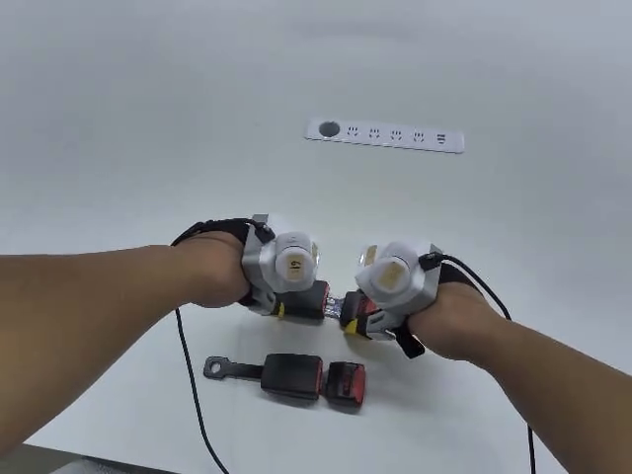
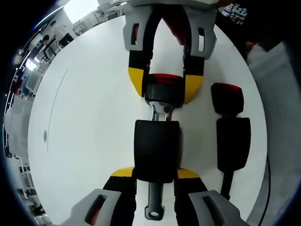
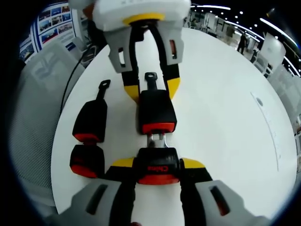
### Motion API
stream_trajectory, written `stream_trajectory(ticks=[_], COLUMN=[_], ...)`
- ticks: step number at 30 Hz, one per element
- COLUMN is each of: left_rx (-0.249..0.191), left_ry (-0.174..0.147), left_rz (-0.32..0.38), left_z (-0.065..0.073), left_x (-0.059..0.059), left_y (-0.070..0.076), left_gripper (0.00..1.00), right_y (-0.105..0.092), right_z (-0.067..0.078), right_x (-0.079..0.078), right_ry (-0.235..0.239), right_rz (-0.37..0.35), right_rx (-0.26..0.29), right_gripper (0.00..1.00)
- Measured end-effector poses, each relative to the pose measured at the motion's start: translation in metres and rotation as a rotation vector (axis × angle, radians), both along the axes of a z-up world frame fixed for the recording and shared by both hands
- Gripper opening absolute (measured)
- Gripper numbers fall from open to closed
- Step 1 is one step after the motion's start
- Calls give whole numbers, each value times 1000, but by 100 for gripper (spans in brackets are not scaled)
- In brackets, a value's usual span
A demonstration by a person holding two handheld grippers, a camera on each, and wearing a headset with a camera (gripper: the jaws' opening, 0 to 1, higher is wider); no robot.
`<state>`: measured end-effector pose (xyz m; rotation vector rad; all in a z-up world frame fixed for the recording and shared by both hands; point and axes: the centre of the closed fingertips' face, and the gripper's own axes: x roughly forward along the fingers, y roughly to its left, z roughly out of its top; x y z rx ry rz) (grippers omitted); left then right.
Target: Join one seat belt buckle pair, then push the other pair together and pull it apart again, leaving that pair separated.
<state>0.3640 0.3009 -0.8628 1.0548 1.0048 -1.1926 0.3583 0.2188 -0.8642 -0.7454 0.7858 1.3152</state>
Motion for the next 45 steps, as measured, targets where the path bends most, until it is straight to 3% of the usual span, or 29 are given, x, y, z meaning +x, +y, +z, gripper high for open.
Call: stream_trajectory(ticks=[5, 9, 16, 26, 30, 33, 38, 45], left_rx=[14, 10, 7, 5, 3, 2, 3, 20], left_ry=[0, -1, -7, -13, -11, -12, -14, -31], left_rz=[-8, -2, 5, 10, 7, 8, 14, 26], left_z=[0, 0, 0, 0, 0, 0, 0, 0], left_x=[0, 0, 0, 0, 0, 0, 0, 0], left_y=[-1, 0, 0, 0, 0, 0, 0, 0], left_gripper=[30, 30, 30, 30, 30, 30, 30, 30], right_y=[-10, -31, -84, -178, -210, -220, -218, -215], right_z=[1, 1, 2, 1, 1, -1, -1, 1], right_x=[-2, -5, -12, -22, -22, -20, -19, -19], right_ry=[-12, -17, -22, -24, -23, -18, 3, -49], right_rz=[-6, -13, -66, -190, -190, -166, -164, -133], right_rx=[-16, -27, -41, -80, -139, -172, -188, -257], right_gripper=[36, 37, 37, 37, 37, 37, 37, 40])
